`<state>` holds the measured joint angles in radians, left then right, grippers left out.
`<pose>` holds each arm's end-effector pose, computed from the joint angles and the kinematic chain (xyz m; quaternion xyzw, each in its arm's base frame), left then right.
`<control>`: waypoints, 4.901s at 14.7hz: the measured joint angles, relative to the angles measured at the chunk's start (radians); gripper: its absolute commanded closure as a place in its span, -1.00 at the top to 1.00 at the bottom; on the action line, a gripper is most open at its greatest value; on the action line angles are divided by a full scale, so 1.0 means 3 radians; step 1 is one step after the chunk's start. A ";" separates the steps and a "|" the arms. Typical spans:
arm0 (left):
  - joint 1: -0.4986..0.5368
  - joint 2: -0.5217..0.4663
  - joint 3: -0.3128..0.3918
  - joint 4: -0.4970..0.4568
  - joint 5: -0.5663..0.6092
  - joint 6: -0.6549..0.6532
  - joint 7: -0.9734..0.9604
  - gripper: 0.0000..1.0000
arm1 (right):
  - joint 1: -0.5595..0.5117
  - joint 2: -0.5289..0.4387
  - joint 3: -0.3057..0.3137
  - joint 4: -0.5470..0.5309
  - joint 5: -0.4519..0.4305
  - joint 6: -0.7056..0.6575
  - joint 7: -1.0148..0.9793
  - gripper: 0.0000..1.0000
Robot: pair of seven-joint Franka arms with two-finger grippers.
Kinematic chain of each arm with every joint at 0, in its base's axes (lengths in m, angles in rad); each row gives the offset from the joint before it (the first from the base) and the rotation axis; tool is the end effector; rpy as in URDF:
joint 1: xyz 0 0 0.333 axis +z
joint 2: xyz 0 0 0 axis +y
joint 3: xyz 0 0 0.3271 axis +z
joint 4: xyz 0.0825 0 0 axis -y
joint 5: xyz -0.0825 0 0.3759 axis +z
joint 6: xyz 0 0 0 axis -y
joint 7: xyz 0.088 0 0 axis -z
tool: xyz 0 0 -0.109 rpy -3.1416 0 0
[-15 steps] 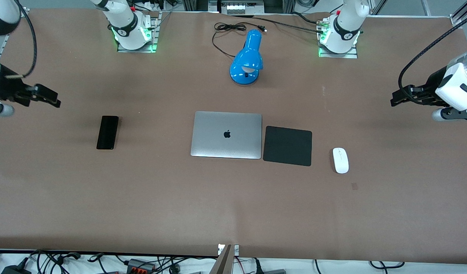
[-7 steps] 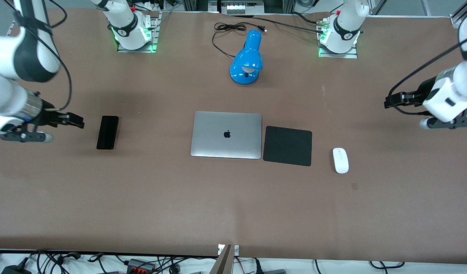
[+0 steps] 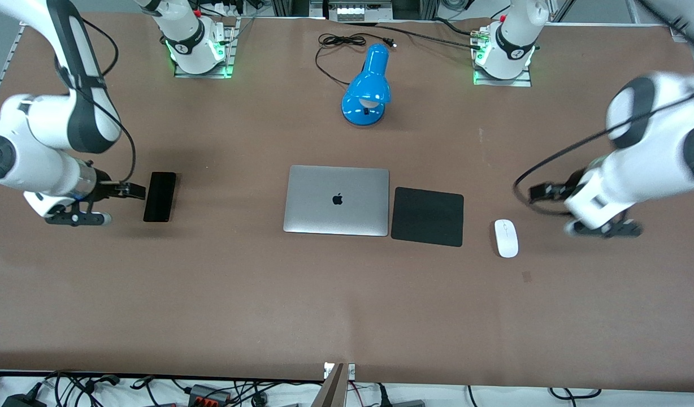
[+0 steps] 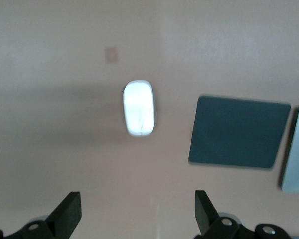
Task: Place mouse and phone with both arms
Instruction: 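Reach the right gripper to the black phone while the left gripper reaches the mouse, then grasp the black phone with the right gripper while the left gripper grasps the mouse, then carry the phone toward the laptop while the left gripper carries the mouse onto the pad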
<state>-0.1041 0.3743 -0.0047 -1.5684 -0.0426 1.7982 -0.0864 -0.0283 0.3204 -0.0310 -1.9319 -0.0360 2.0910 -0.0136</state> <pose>0.6438 -0.0736 0.4271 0.9972 -0.0048 -0.0739 0.0141 0.5935 -0.0362 0.3232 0.9965 -0.0122 -0.0812 0.0168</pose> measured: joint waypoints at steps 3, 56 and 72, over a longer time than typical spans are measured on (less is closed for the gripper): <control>-0.0074 0.0362 -0.0004 -0.0045 0.0053 0.0490 0.0001 1.00 | -0.0007 0.0210 0.0000 -0.0001 0.0000 0.0120 0.0020 1.00; 0.0019 0.0733 -0.0288 -0.0743 0.0147 0.1856 0.0269 -0.07 | -0.0036 0.0644 0.0005 -0.0426 0.0001 0.0713 0.0173 -0.02; -0.0379 0.0974 -0.0638 -0.0616 0.0147 0.1578 -0.0449 -0.08 | 0.0570 0.0232 0.0119 -0.0188 0.0004 0.0174 0.0682 -0.53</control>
<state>-0.2179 0.6666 -0.1961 -1.7531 0.0016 2.2715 -0.2210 0.1426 0.3901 0.0047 -1.9882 -0.0348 2.1433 0.1909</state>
